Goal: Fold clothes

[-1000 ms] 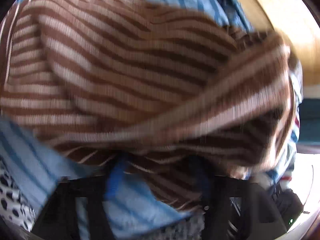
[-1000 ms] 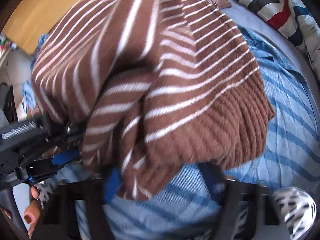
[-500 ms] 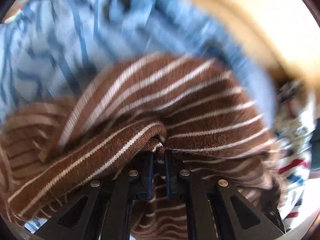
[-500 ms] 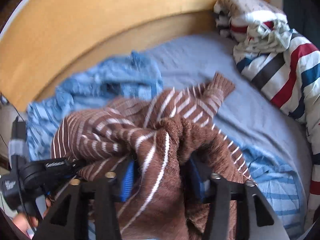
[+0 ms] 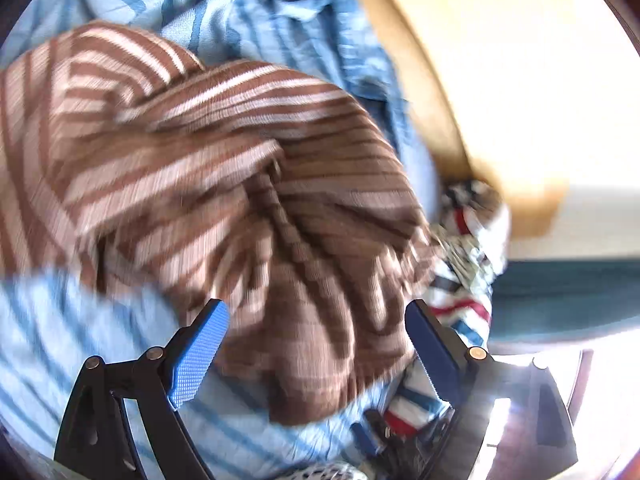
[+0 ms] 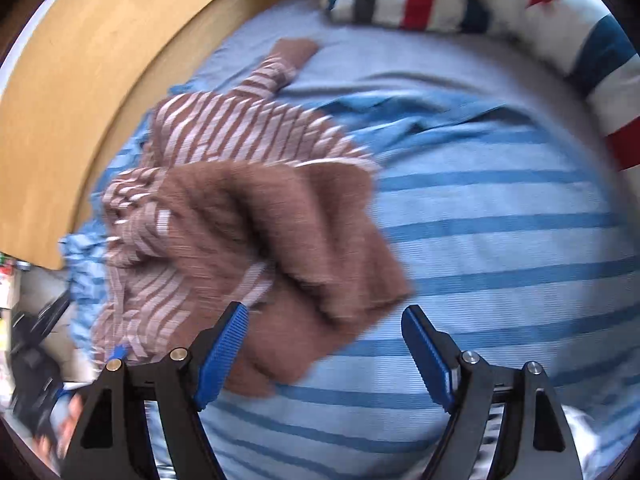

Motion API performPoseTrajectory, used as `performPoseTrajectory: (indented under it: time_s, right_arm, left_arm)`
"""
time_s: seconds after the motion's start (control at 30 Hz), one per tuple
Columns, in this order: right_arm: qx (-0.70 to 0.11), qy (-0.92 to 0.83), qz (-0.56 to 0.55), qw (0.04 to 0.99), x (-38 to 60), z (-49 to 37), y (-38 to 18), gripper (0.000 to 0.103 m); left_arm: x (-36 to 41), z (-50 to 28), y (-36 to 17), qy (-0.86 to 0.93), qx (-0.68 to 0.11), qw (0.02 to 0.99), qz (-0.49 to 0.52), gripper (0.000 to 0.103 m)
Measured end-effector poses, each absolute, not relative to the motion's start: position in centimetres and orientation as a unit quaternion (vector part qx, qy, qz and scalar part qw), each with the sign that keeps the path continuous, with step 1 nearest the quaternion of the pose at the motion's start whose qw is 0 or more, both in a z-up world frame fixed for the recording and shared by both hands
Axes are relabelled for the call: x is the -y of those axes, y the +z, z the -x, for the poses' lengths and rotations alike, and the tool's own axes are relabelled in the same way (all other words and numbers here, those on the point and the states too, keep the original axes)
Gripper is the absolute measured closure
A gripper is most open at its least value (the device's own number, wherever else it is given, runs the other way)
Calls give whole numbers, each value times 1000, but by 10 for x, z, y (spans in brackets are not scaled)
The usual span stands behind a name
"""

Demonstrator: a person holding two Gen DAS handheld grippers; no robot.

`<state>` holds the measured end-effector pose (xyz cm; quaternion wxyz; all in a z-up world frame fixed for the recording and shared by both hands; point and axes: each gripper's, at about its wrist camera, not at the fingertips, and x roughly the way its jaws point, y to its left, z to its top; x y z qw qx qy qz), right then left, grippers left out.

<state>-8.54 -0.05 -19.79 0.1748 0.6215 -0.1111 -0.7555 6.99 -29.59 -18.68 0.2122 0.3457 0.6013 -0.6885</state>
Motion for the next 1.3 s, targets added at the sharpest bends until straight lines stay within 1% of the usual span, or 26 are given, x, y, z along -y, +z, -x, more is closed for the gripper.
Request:
performPoseTrajectory:
  time_s: [0.03,0.1,0.13,0.17,0.23,0.33,0.37,0.4,0.43,0.47,0.5,0.57,0.67,0.7,0.83,0.9,0.93,0.97,1.0,1.03,1.07,1.1,1.13,1.17,1.23,1.3]
  right_arm:
    - [96,-761,-620,165,-4,85,-197,21]
    - [65,-766,-620,156,-4,88,-199,21]
    - [48,-767,-621,156,0,92,-201,21]
    - [32,-767,-622,155,3,96,-204,21]
    - [-1,-767,-623,155,11,103,-209,21]
    - [-75,-756,-629,163,35,115,-227,19]
    - [-98,-747,-635,169,45,117,-237,21]
    - [-105,-739,-642,174,52,118,-244,31]
    - [-108,-739,-641,176,55,118,-247,41]
    - [-110,-740,-640,177,58,118,-249,58]
    - [-84,-755,-627,175,48,121,-239,78]
    - [-32,-782,-598,169,29,126,-220,80]
    - [26,-831,-538,136,-24,135,-164,83]
    - [43,-848,-513,124,-41,133,-140,88]
    - [137,-879,-442,115,-101,124,-60,88]
    - [131,-892,-420,100,-103,115,-44,87]
    - [121,-897,-417,83,-104,109,-41,85]
    - [112,-898,-422,59,-105,94,-41,74]
    - [111,-896,-429,20,-114,88,-44,47]
    - [111,-894,-434,-17,-122,82,-48,34]
    - [116,-889,-442,-38,-119,82,-54,27]
    - [125,-880,-458,-29,-120,81,-60,28]
    - [133,-870,-474,-21,-120,79,-67,28]
    - [129,-862,-490,0,-115,77,-73,28]
    - [120,-844,-522,42,-105,72,-85,29]
    - [94,-835,-537,67,-88,69,-96,30]
  left_arm:
    - [283,-77,-189,-688,-597,223,-348,14]
    - [266,-82,-212,-651,-600,262,-383,25]
    - [261,-83,-222,-633,-606,272,-398,37]
    - [259,-81,-239,-604,-618,283,-416,44]
    - [260,-71,-255,-580,-621,298,-435,44]
    - [261,-47,-257,-585,-579,319,-470,44]
    - [260,-37,-252,-601,-553,318,-481,59]
    - [259,-29,-247,-617,-530,310,-492,74]
    - [257,-22,-243,-630,-510,303,-502,96]
    - [256,-19,-236,-639,-495,301,-506,97]
    - [257,-22,-228,-647,-497,298,-496,98]
    - [262,-39,-204,-661,-524,284,-457,98]
    - [271,-68,-151,-691,-538,273,-398,99]
    - [273,-80,-128,-706,-543,263,-371,99]
    - [283,-114,-45,-756,-545,224,-285,99]
    - [273,-122,-30,-756,-547,218,-285,99]
    - [263,-121,-29,-752,-552,215,-288,99]
    - [263,-121,-35,-741,-560,221,-298,99]
    - [254,-130,-46,-727,-566,236,-310,99]
    - [254,-135,-65,-699,-572,264,-339,99]
    - [253,-138,-79,-677,-585,272,-355,97]
    - [252,-141,-93,-655,-598,276,-369,95]
    - [251,-144,-107,-634,-611,280,-383,86]
    - [249,-147,-121,-611,-623,285,-397,66]
    - [247,-153,-148,-565,-646,292,-423,45]
    - [243,-159,-161,-538,-657,297,-437,44]
